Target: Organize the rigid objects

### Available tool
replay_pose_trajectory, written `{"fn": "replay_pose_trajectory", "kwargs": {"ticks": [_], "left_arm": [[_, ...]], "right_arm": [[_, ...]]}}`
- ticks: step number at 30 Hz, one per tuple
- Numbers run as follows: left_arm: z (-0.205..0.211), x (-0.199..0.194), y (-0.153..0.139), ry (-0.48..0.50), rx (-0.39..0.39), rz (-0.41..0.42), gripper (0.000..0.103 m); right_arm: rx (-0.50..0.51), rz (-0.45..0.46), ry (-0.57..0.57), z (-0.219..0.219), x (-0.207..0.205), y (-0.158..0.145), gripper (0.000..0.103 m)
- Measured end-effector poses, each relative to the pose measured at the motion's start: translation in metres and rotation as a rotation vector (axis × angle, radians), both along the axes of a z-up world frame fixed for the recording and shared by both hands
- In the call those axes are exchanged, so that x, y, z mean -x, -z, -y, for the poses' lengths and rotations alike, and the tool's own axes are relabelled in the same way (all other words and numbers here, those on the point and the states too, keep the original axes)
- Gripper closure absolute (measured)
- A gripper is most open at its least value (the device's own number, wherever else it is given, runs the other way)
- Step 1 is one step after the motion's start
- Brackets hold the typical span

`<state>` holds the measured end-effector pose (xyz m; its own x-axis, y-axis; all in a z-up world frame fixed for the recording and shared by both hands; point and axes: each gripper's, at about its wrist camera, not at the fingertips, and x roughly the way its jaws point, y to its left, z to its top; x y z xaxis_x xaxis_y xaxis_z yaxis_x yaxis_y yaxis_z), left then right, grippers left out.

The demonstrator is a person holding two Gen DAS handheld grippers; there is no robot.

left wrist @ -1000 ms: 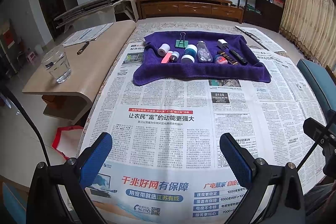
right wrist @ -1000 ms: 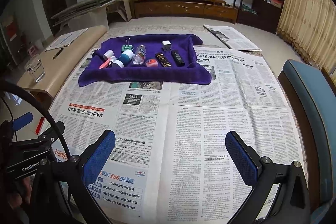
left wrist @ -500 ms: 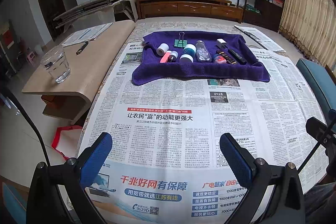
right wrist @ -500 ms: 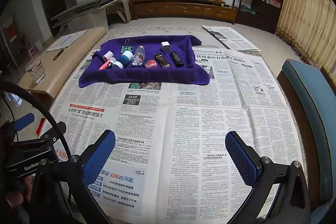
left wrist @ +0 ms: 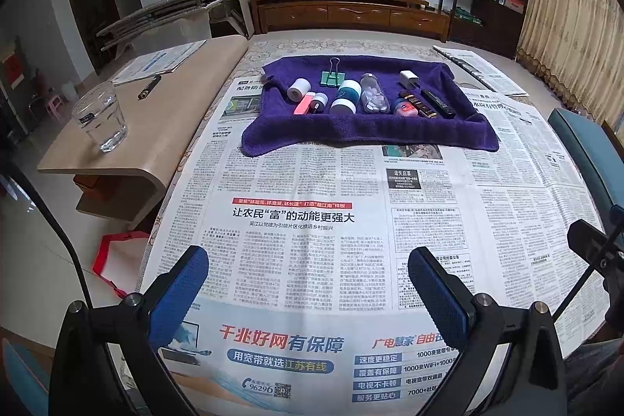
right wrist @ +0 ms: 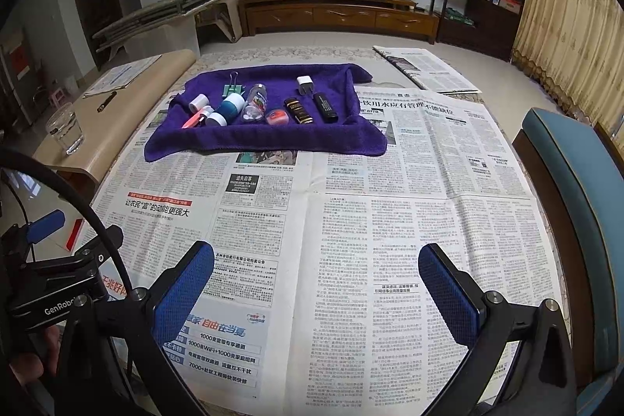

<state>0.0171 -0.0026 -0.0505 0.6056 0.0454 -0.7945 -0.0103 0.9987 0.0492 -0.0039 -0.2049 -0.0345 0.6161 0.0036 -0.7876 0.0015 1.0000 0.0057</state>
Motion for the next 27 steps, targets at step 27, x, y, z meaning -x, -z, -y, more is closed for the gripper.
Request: {"fn": "replay_pose_trajectory", "kwargs": {"ticks": [27], "left_arm": [[-0.0002, 0.0000, 0.0007, 0.001, 0.007, -0.004, 0.000]], "right_arm": [[-0.006, 0.003, 0.001, -0.0016, 0.0022, 0.0006, 0.000]]}}
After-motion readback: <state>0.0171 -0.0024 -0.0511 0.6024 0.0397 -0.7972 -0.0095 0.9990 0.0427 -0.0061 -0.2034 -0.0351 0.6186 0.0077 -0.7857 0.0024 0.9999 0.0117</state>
